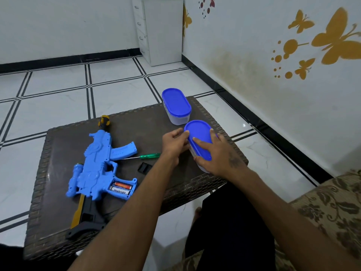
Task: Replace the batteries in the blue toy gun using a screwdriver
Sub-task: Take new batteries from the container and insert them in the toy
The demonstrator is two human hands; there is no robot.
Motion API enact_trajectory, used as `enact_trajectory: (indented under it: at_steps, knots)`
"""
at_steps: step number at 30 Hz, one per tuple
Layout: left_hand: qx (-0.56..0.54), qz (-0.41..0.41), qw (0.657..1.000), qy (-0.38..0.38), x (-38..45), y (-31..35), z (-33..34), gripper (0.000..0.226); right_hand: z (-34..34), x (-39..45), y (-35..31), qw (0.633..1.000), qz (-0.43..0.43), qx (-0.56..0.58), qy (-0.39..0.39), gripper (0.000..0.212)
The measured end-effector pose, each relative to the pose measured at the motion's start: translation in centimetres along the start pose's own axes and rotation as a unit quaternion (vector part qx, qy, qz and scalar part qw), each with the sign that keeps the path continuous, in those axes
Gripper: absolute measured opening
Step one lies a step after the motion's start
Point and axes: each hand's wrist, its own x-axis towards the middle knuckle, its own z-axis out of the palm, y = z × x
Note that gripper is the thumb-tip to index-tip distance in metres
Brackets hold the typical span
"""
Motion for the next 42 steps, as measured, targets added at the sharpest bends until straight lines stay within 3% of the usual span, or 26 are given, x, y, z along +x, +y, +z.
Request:
enact_trajectory:
  at_steps: [8, 17, 24, 27, 31, 34, 36, 40, 42]
  knots:
    - [0.068, -0.006, 0.997, 0.041, 2.8, 1.4, 1.0, 0.011, 0.7, 0.1, 0.3, 0.996, -0.007, -0.089, -0.008, 0.07]
    - [0.071, -0.073, 0.994, 0.036, 3.6, 2.3, 0.7, 0.006, 1.3, 0.0, 0.5, 0.996, -0.011, -0.081, -0.033, 0.069]
    - [0.058, -0.071, 0.995, 0.045, 4.1, 1.9, 0.9, 0.02, 3.2, -0.1, 0.1, 0.988, -0.003, -0.137, 0.066, 0.065]
    - [0.076, -0.056, 0.994, 0.052, 3.5, 2.4, 1.1, 0.013, 2.8, -0.1, -0.1, 0.991, -0.002, -0.126, 0.044, 0.069]
    - [0.095, -0.037, 0.994, 0.05, 3.4, 2.6, 1.2, 0.006, 1.3, -0.1, 0.2, 1.0, 0.012, -0.007, -0.022, 0.066]
    - [0.117, -0.025, 0.992, 0.043, 3.9, 2.6, 1.0, 0.011, 0.1, 2.1, 0.9, 0.967, 0.052, 0.234, 0.082, 0.044]
    - [0.119, -0.02, 0.992, 0.038, 4.1, 2.4, 0.9, 0.014, -1.1, 4.6, 1.4, 0.937, 0.107, 0.312, 0.117, 0.038]
    - [0.092, -0.032, 0.995, 0.034, 4.4, 2.2, 0.6, 0.011, -2.5, 9.4, 1.6, 0.888, 0.186, 0.419, 0.031, 0.042]
    - [0.065, -0.046, 0.996, 0.027, 4.5, 2.1, 0.7, 0.009, -2.6, 11.2, 1.6, 0.881, 0.221, 0.419, -0.003, 0.041]
